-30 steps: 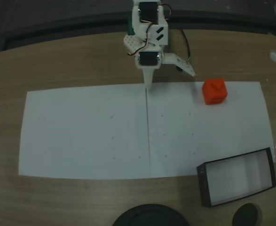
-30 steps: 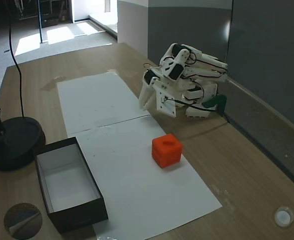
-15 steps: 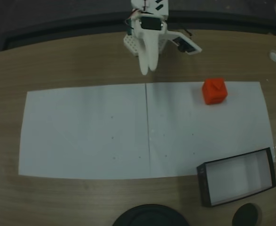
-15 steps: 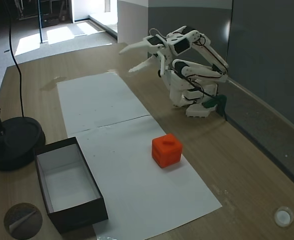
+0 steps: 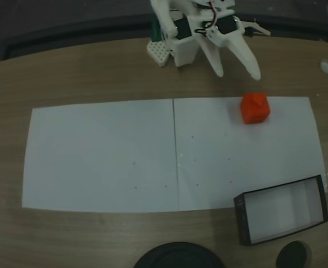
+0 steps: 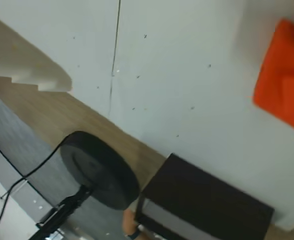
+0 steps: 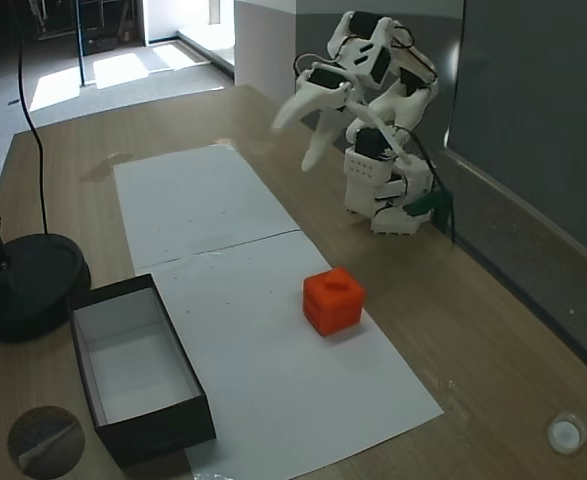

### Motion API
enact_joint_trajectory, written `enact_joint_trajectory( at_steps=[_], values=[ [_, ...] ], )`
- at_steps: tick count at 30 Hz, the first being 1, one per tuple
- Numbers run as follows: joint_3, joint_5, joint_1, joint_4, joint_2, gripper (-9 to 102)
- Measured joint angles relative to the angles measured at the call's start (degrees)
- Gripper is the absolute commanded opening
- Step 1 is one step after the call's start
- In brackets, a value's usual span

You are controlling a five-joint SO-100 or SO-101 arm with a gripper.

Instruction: Grab a orange square and put it in the box.

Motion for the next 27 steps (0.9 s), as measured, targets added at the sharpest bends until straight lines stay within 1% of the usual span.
enact_joint_trajectory(
  at_steps=[5,9,11,15,18,27],
  values=[
    [-10.6,2.6,-11.9,8.7,-20.4,43],
    [-13.4,4.2,-17.7,10.6,-30.5,43],
    [-13.7,4.2,-18.9,9.4,-33.0,43],
    [-13.7,4.1,-19.2,3.5,-35.1,43],
    [-13.7,4.1,-19.2,0.8,-36.6,43],
    [-13.7,6.3,-18.6,-1.9,-43.9,43]
  ],
)
